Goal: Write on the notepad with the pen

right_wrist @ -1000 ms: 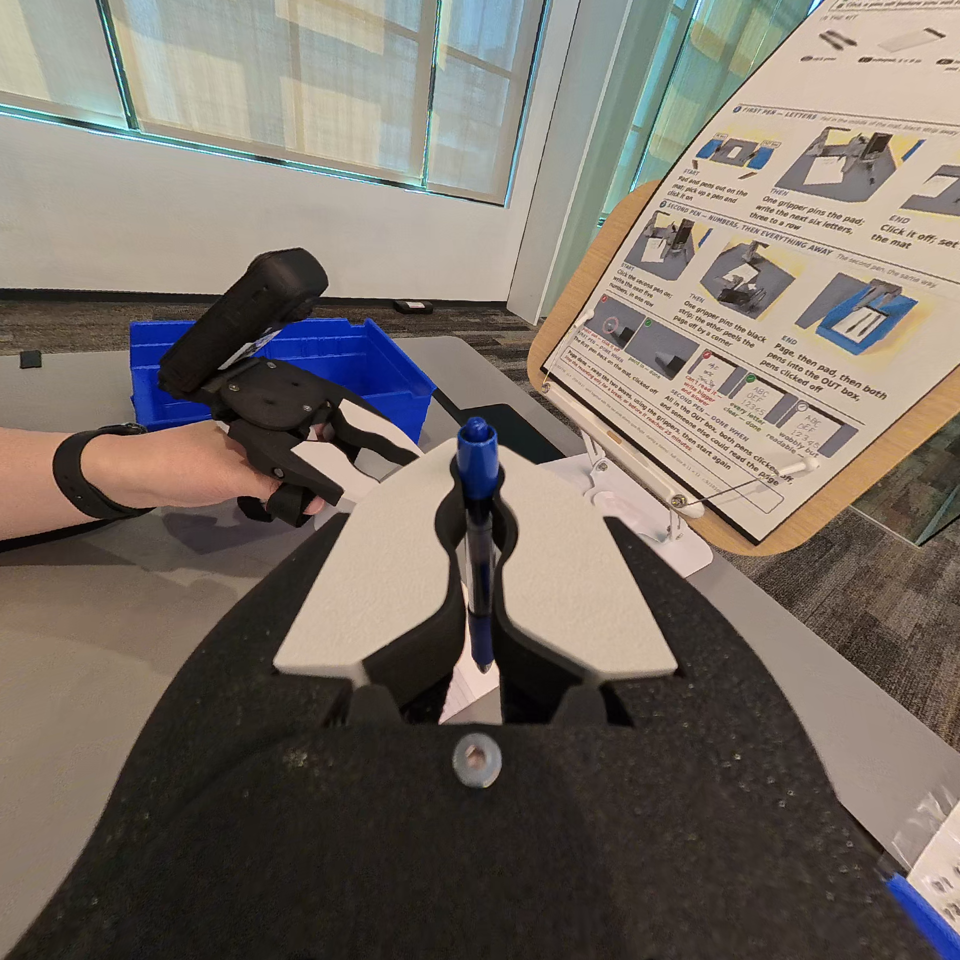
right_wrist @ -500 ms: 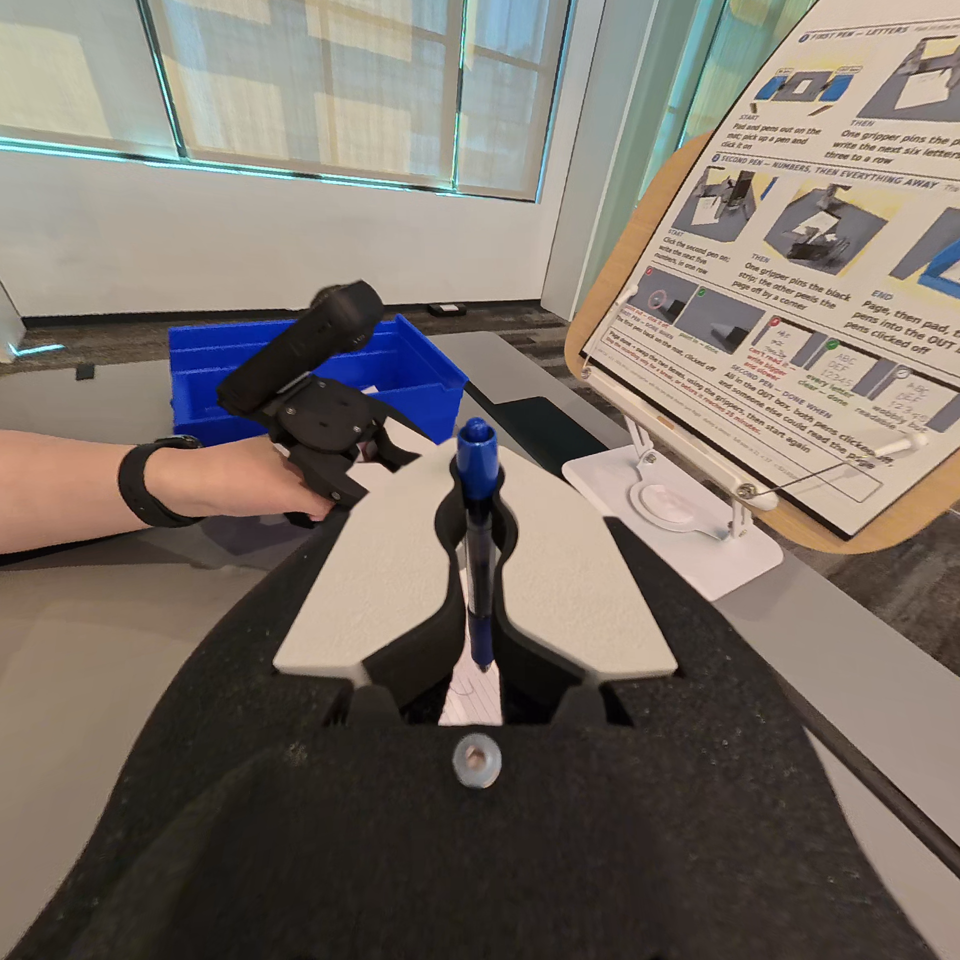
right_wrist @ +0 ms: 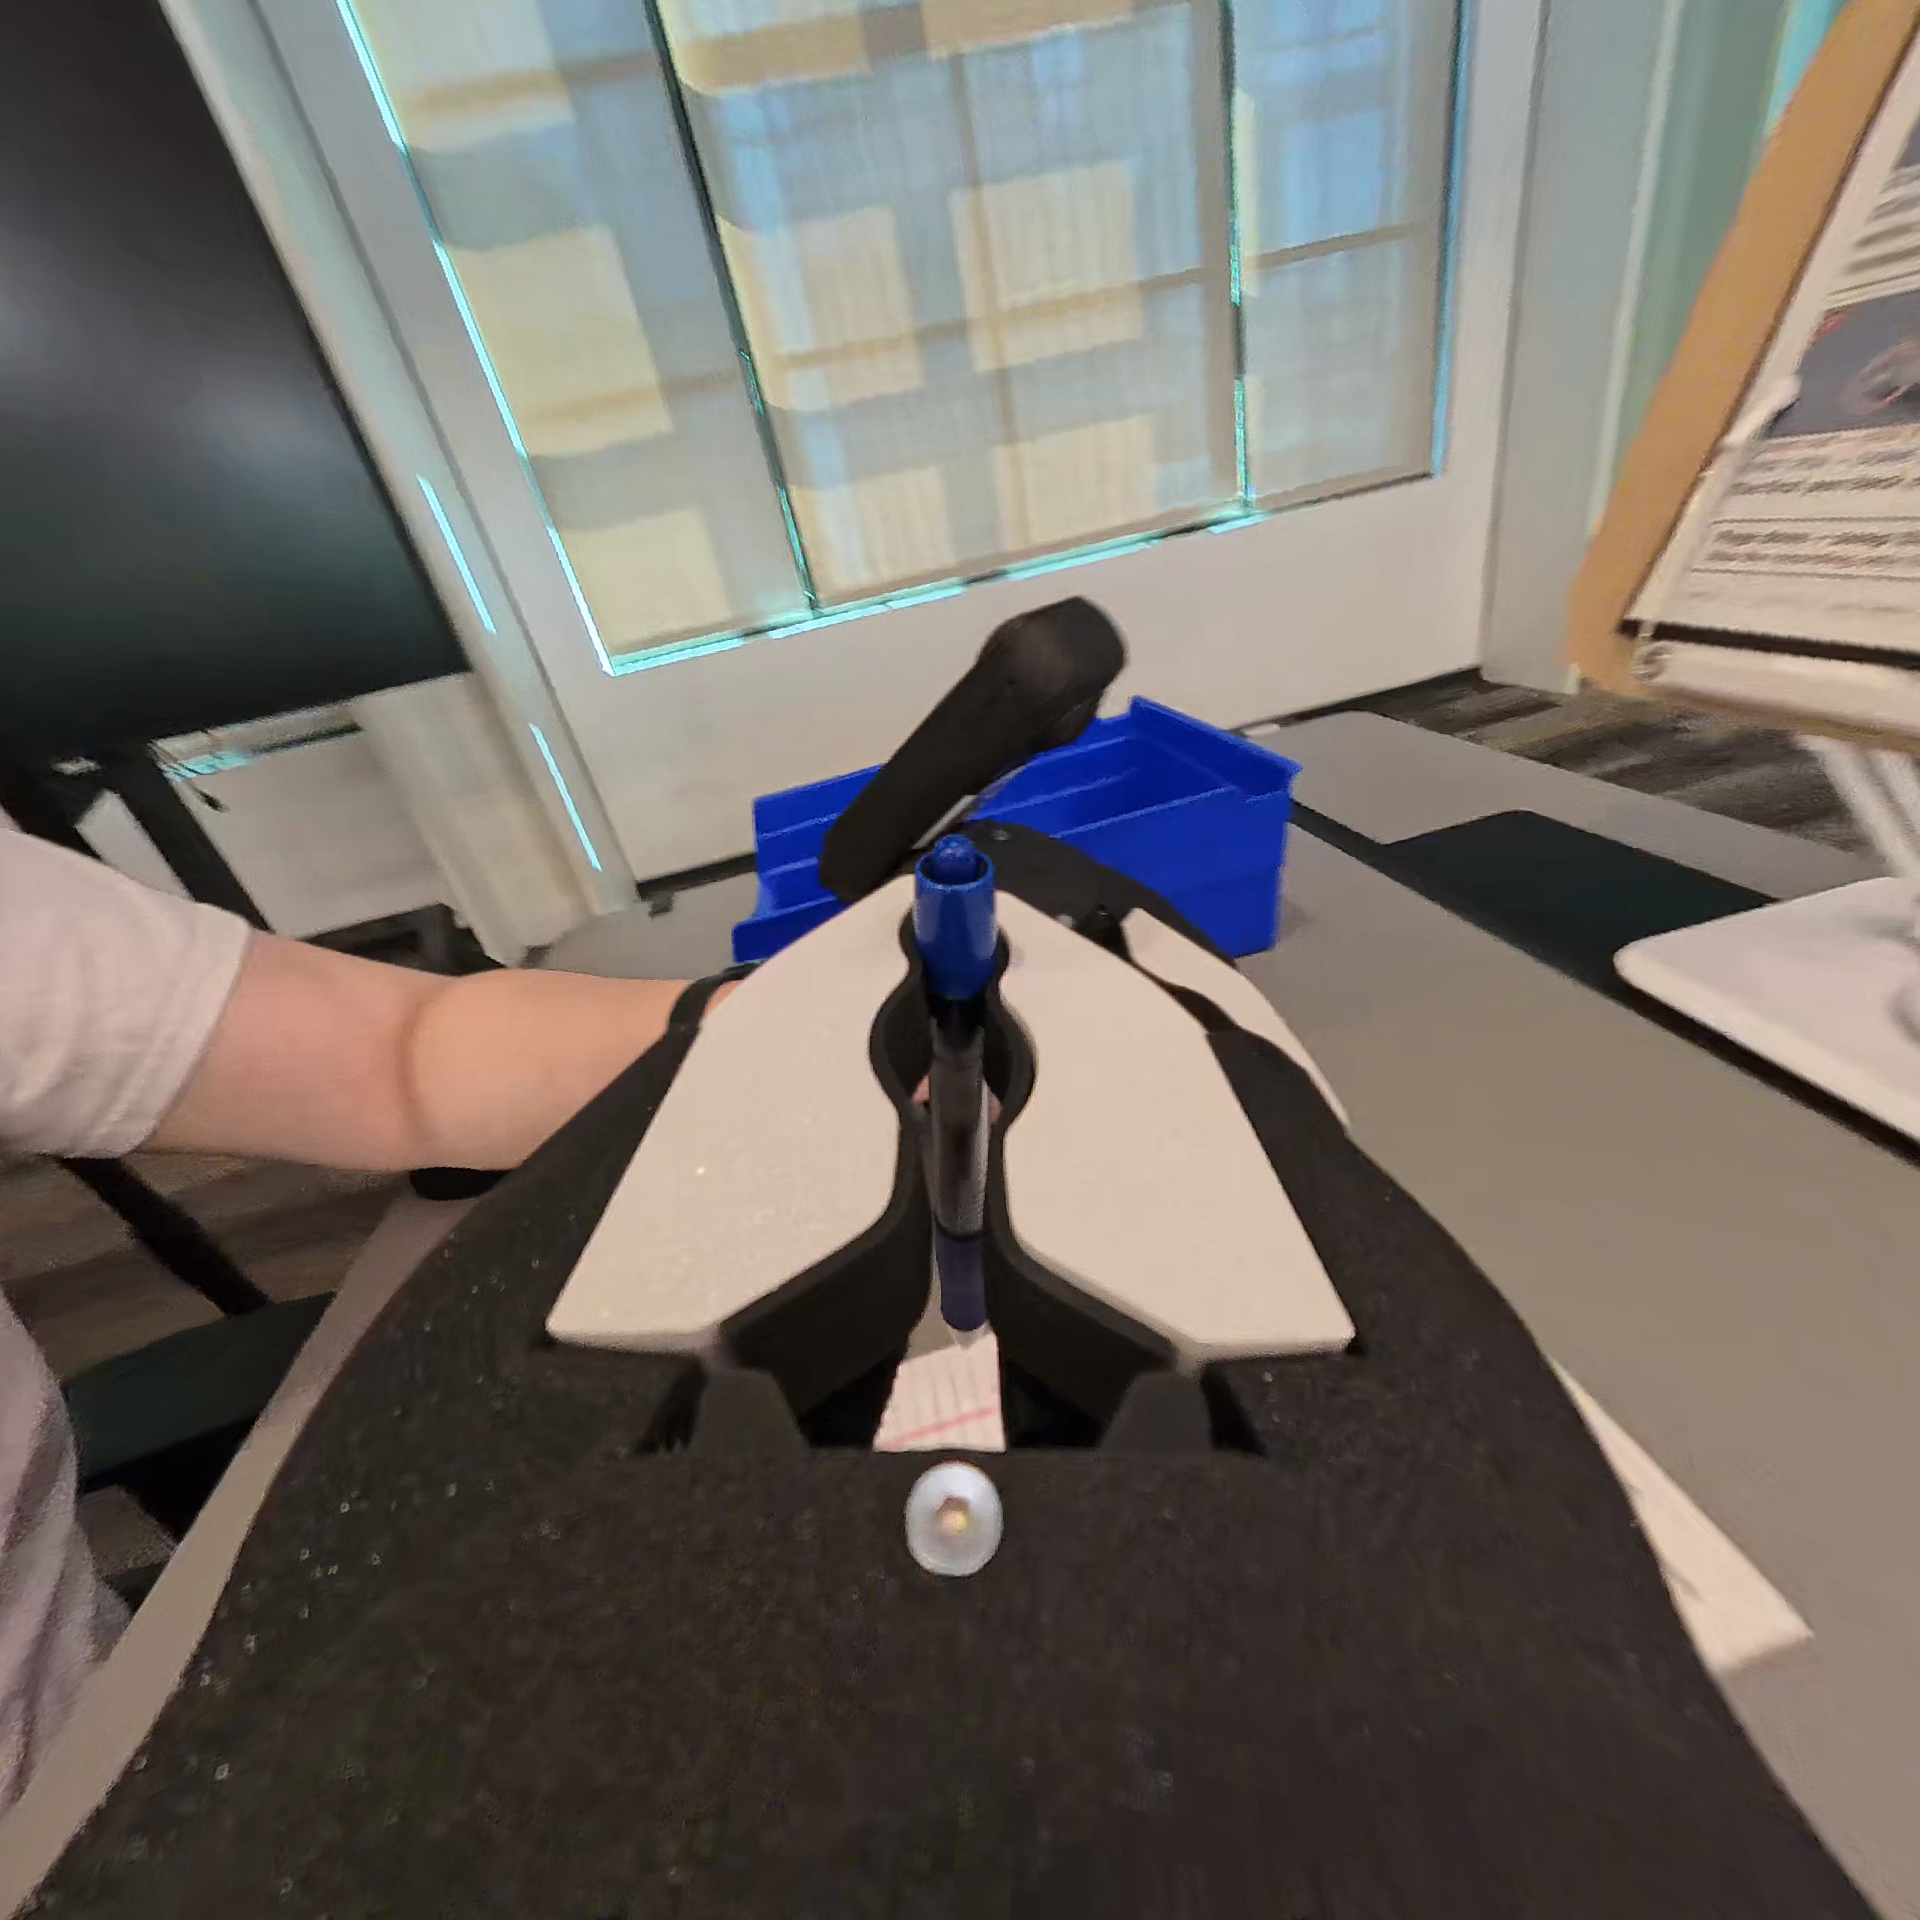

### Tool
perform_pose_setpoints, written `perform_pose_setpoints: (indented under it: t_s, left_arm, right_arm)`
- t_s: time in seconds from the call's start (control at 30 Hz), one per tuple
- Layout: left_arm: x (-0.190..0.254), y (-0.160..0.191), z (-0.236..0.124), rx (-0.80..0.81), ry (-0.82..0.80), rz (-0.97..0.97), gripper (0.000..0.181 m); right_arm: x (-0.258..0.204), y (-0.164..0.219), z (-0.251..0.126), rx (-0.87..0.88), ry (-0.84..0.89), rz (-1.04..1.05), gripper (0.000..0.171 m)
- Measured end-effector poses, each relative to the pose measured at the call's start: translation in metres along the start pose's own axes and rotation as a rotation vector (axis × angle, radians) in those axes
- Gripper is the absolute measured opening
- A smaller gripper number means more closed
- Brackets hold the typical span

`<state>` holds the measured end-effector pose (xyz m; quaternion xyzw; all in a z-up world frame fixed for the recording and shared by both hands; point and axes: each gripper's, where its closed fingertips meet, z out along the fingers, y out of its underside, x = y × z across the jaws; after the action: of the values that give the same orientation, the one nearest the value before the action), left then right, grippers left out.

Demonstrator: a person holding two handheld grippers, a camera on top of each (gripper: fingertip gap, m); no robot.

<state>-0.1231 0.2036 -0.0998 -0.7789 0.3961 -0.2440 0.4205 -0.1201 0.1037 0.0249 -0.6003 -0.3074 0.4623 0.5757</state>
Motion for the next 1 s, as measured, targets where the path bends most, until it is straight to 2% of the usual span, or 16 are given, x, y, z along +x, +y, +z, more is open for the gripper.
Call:
perform_pose_setpoints:
  t_s: [0.07, 0.1, 0.23, 0.63, 0.8, 1.0]
  left_arm:
    - [0.001, 0.004, 0.002, -0.013, 0.015, -0.012, 0.011]
    - [0.002, 0.005, 0.003, -0.012, 0.028, -0.014, 0.000]
    - [0.008, 0.008, 0.007, -0.010, 0.076, -0.024, 0.000]
    - [0.019, 0.028, 0.020, -0.100, 0.087, 0.044, 0.000]
    - [0.016, 0.042, 0.025, -0.170, 0.088, 0.032, 0.000]
    - [0.015, 0.044, 0.025, -0.180, 0.070, 0.047, 0.000]
  right_arm:
    - [-0.001, 0.011, 0.005, 0.023, -0.006, -0.001, 0.004]
    - [0.000, 0.018, 0.007, 0.010, 0.002, -0.015, 0.004]
    - [-0.001, 0.039, 0.009, -0.046, 0.006, -0.025, 0.004]
    - [-0.001, 0.055, 0.018, -0.083, 0.027, -0.121, 0.004]
    - [0.004, 0.044, 0.010, -0.047, 0.044, -0.104, 0.004]
    - [0.009, 0.043, 0.003, -0.024, 0.054, -0.053, 0.004]
